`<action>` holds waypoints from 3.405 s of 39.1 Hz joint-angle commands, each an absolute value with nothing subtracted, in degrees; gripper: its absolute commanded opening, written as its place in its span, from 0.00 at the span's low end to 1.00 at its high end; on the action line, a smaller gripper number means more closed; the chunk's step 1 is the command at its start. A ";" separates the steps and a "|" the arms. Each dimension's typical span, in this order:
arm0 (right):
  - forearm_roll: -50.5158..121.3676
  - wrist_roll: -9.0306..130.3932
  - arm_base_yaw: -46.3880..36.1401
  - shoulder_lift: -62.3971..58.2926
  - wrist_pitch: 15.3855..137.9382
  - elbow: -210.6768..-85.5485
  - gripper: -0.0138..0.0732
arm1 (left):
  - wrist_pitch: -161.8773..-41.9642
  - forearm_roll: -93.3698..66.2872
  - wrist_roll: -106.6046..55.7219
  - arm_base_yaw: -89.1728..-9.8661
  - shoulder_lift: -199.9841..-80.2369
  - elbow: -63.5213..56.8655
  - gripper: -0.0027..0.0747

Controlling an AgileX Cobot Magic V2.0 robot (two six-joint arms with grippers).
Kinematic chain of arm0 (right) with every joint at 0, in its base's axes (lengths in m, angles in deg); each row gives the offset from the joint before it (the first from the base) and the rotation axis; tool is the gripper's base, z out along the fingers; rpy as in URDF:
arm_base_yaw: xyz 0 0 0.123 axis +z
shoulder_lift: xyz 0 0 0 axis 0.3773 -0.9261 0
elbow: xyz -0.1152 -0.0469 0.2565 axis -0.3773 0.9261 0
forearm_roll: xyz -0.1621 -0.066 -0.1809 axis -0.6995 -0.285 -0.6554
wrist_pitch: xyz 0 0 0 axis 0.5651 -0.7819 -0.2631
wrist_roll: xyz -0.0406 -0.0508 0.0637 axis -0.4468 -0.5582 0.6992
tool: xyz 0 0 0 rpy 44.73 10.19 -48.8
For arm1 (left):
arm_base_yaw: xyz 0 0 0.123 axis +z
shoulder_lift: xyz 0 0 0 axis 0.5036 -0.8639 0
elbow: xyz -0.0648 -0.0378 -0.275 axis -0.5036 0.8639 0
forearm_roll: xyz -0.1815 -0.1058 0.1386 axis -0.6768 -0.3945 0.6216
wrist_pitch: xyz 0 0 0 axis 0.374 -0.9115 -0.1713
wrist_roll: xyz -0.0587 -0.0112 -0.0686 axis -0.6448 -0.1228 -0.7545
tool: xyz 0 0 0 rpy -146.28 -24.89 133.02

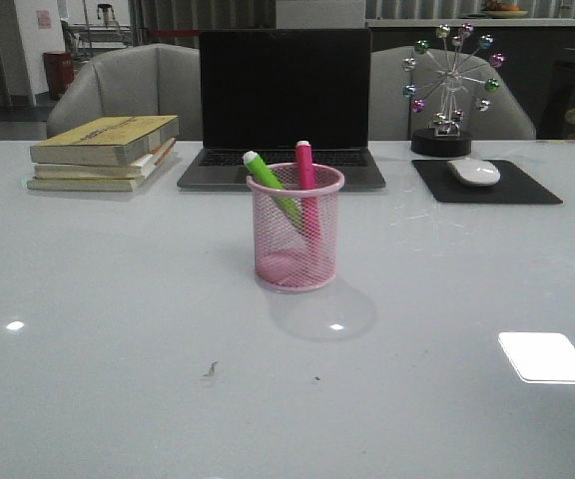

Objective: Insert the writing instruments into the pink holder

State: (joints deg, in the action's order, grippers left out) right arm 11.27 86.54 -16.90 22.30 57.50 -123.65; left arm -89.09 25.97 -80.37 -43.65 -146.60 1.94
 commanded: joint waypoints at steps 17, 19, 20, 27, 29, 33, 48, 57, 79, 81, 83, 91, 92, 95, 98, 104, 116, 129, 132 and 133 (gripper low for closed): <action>10.23 86.11 -17.30 22.28 61.70 -125.32 0.58 | -92.77 26.30 -80.39 -34.35 -122.50 18.57 0.47; 10.23 86.11 -17.30 22.28 61.70 -125.32 0.58 | -93.83 26.30 -80.39 -34.30 -120.89 19.99 0.47; 10.23 86.11 -17.30 22.28 61.70 -125.32 0.58 | -94.44 26.30 -80.39 -34.30 -119.87 20.73 0.47; 10.23 86.11 -17.30 22.28 61.70 -125.32 0.58 | -95.33 26.20 -80.39 -34.30 -115.75 24.54 0.47; 10.23 86.11 -17.30 22.28 61.70 -125.32 0.58 | -96.51 26.08 -80.39 -34.30 -115.12 25.31 0.47; 10.23 86.11 -17.30 22.28 61.70 -125.32 0.58 | -98.51 25.93 -80.39 -34.30 -114.78 26.36 0.47; 10.23 86.11 -17.30 22.28 61.70 -125.32 0.58 | -98.51 24.46 -80.39 -34.30 -113.67 26.60 0.47; 10.23 86.11 -17.30 22.28 61.70 -125.32 0.58 | -98.51 24.46 -80.39 -34.30 -113.67 26.60 0.46; 10.23 86.11 -17.30 22.28 61.70 -125.32 0.58 | -98.51 24.46 -80.39 -34.30 -113.67 26.60 0.46; 10.23 86.11 -17.30 22.28 61.70 -125.32 0.58 | -98.51 24.46 -80.39 -34.30 -113.67 26.60 0.46; 10.23 86.11 -17.30 22.28 61.70 -125.32 0.58 | -98.51 24.46 -80.39 -34.30 -113.67 26.60 0.46; 10.23 86.16 -17.30 22.28 61.88 -125.32 0.58 | -98.51 24.46 -80.39 -34.30 -113.67 26.60 0.46; 10.23 86.16 -17.30 22.28 61.88 -125.32 0.58 | -98.51 24.46 -80.39 -34.30 -113.67 26.60 0.46; 10.23 86.16 -17.30 22.28 61.94 -125.32 0.57 | -98.51 24.46 -80.39 -34.30 -113.67 26.60 0.46; 10.23 86.16 -17.30 22.28 61.94 -125.32 0.57 | -98.51 24.46 -80.39 -34.30 -113.67 26.60 0.46; 10.29 86.16 -17.30 22.28 62.00 -125.32 0.46 | -98.51 24.46 -80.39 -34.30 -113.67 26.60 0.46; 13.57 86.16 -17.30 22.28 62.00 -125.32 0.23 | -98.51 24.46 -80.39 -34.30 -113.67 26.60 0.46; 13.57 86.16 -17.30 22.28 61.65 -125.32 0.23 | -98.51 24.46 -80.39 -34.30 -113.67 26.60 0.46; 13.57 86.16 -17.30 22.28 61.65 -125.32 0.23 | -98.51 24.46 -80.39 -34.30 -113.67 26.60 0.46; 13.57 86.16 -17.30 22.28 61.65 -125.32 0.23 | -98.51 24.46 -80.39 -34.30 -113.67 26.60 0.46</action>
